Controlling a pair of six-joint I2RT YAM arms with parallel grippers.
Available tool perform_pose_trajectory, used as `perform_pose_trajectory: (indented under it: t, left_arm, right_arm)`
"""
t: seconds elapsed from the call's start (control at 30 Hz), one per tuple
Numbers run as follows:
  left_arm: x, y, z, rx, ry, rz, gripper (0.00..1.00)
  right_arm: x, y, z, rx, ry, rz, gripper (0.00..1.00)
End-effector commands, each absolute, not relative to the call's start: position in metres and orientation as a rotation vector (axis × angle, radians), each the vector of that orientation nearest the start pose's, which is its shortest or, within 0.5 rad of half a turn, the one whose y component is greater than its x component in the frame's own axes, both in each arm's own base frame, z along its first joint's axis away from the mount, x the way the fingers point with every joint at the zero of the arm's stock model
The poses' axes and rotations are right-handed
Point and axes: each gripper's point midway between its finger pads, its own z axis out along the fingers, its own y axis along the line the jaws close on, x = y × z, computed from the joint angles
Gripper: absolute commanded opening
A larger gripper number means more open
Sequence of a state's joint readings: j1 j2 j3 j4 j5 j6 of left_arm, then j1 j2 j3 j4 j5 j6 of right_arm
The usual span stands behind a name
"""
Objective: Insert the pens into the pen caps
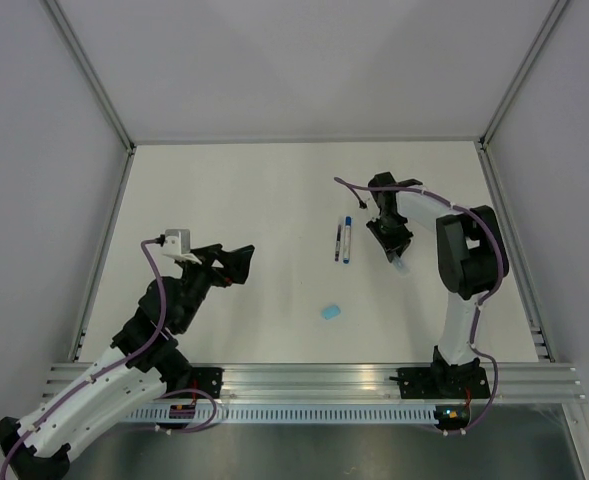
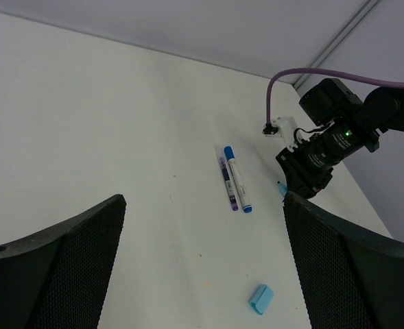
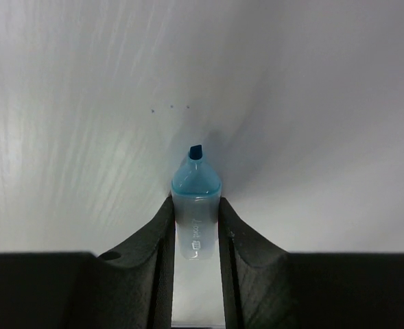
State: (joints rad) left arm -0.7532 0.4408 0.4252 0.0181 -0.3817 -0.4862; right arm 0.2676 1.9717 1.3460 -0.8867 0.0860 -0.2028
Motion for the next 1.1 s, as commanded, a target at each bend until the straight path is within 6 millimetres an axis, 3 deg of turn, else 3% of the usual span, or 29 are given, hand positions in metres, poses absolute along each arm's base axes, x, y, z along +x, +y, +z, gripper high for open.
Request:
perform_pose_trajectory:
  t: [0.0,0.1,0.37,0.57,1.03,1.07]
  left_arm:
    - [0.23,-0.156,0.254,-0.082,1.576,-0.706,1.0]
    - [0.23,-0.158,0.254,-0.08,1.576,-0.71,1.0]
    - [0.228,-0.164,0.255,-0.058,1.578,-0.747,1.0]
    - [0.226,-0.163,0.257,-0.058,1.572,-0.754,1.0]
    - [0.225,-0.163,0.258,-0.057,1.565,-0.76,1.0]
    - [0.225,-0.164,0.258,-0.055,1.566,-0.759,1.0]
  right_arm:
    - [0.339,0.08,0.01,-0.534,2.974,-0.188,0.07]
    - [0.331,0.102,0.004,-0.565,2.973,-0.123,0.32]
    - [0.307,0.1,-0.019,-0.546,3.007,-0.103,0.53]
    - [0.296,0.106,-0.025,-0.447,3.004,-0.04,0.54]
    - [0.274,0.102,-0.032,-0.386,3.05,-0.028,0.47]
    - [0.273,0.102,-0.032,-0.382,3.053,-0.027,0.42]
